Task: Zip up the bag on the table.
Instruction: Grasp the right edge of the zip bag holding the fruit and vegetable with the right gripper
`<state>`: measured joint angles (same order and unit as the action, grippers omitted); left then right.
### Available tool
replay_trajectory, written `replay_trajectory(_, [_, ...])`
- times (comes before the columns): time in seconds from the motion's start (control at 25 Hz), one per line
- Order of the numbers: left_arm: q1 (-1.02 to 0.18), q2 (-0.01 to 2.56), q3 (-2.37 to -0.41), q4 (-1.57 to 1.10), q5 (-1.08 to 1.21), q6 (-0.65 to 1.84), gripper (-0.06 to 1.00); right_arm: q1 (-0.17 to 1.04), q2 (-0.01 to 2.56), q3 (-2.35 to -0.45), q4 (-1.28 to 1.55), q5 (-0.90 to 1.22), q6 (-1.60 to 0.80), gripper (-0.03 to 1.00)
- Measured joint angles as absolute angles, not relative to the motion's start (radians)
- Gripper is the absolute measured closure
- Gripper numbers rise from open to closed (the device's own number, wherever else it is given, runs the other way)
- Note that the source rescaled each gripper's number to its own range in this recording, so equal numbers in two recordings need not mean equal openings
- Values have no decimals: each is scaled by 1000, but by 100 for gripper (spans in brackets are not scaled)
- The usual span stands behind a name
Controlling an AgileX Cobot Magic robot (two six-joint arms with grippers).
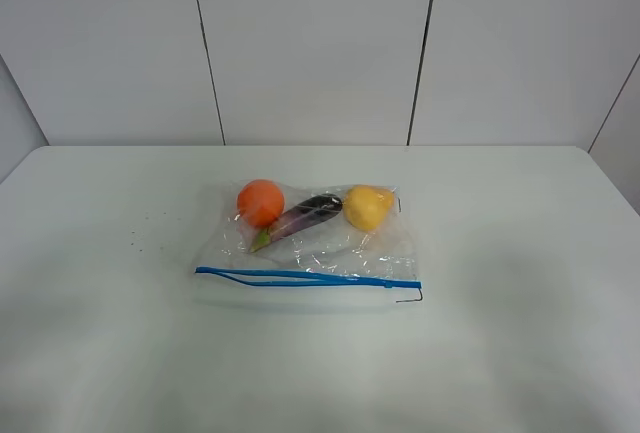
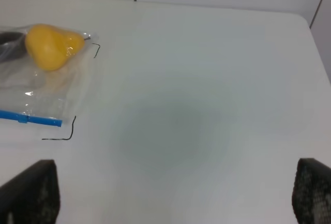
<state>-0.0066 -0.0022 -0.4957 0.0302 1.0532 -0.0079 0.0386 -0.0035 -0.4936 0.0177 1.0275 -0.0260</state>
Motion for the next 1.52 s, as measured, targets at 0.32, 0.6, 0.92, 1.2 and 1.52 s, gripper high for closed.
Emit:
replay_trajectory(0.32, [-7, -2, -496, 30, 1053, -8, -6, 39, -4, -494, 18, 1027, -26, -3])
replay_trajectory(0.6, [-7, -2, -496, 30, 1053, -8, -6, 39, 130, -529, 19, 1026, -26, -3])
replay_trajectory(0.92, [-7, -2, -496, 30, 1053, -8, -6, 39, 643, -764, 95, 985, -26, -3])
replay_trajectory(1.2, [-7, -2, -496, 30, 1053, -8, -6, 39, 1077, -943, 249, 931, -84, -3])
replay_trajectory(1.52, [-7, -2, -496, 30, 1053, -8, -6, 39, 1494, -982, 541, 865, -339, -3])
